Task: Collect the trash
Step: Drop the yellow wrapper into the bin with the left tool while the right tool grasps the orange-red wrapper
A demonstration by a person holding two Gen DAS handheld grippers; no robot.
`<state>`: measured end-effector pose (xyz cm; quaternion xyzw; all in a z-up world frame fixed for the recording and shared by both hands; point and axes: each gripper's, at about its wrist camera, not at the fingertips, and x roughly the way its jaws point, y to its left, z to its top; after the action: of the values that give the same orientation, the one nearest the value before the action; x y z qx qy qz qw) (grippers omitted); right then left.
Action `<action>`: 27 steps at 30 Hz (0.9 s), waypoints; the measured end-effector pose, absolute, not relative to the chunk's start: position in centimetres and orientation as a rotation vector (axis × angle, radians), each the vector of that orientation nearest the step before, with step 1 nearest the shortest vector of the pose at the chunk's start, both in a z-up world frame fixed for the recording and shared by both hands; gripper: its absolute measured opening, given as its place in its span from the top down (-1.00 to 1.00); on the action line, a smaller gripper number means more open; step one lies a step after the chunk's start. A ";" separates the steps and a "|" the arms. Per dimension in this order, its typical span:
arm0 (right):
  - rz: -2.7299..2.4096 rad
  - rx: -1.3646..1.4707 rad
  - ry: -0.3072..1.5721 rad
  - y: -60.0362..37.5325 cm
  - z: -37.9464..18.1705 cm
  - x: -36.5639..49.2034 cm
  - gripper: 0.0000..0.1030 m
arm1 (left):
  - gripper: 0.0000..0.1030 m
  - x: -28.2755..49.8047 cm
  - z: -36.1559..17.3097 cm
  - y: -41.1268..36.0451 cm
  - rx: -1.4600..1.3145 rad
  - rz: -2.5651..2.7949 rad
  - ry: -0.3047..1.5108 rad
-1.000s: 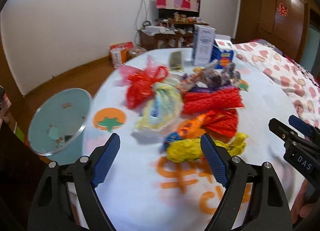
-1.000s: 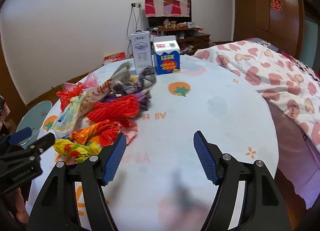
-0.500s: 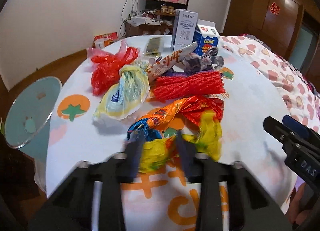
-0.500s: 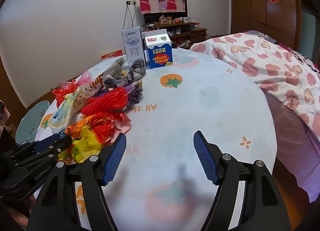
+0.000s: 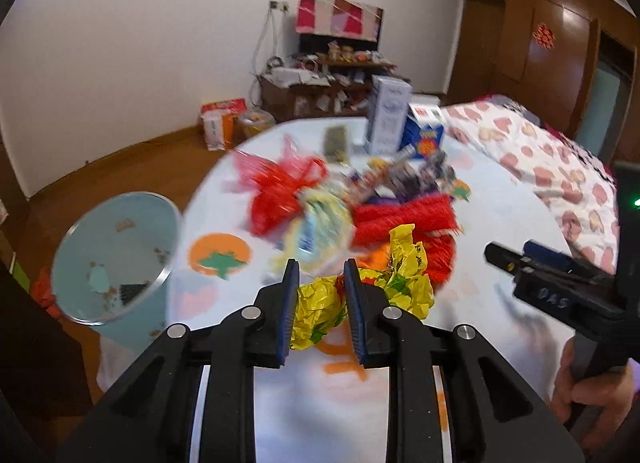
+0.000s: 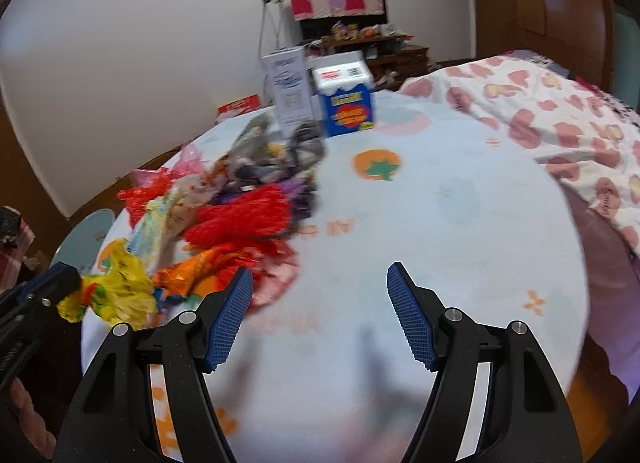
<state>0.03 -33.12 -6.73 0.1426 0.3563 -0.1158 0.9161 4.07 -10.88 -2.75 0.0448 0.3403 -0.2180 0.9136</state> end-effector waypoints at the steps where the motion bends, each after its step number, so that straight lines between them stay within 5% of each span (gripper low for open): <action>1: -0.224 0.297 0.741 -32.8 -6.8 0.6 -0.36 | 0.55 4.1 -2.5 -10.5 0.088 -0.441 0.694; 8: -0.178 0.315 0.847 -30.7 -9.3 4.8 -0.09 | 0.55 5.4 -0.9 -7.2 0.060 -0.341 0.652; 10: -0.164 0.320 0.876 -30.4 -10.0 5.5 0.37 | 0.55 5.8 -0.8 -6.4 0.044 -0.324 0.654; 13: -0.152 0.315 0.885 -30.1 -10.3 5.5 0.62 | 0.55 6.2 -0.9 -5.5 0.030 -0.303 0.659; 27: -0.213 0.246 0.690 -29.5 -2.7 0.4 0.77 | 0.55 8.2 -1.6 -1.4 -0.012 -0.207 0.667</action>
<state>0.38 -29.49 -2.68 0.1202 0.3366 -0.1038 0.9282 8.21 -1.43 -1.62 -0.0057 0.3268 -0.1015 0.9396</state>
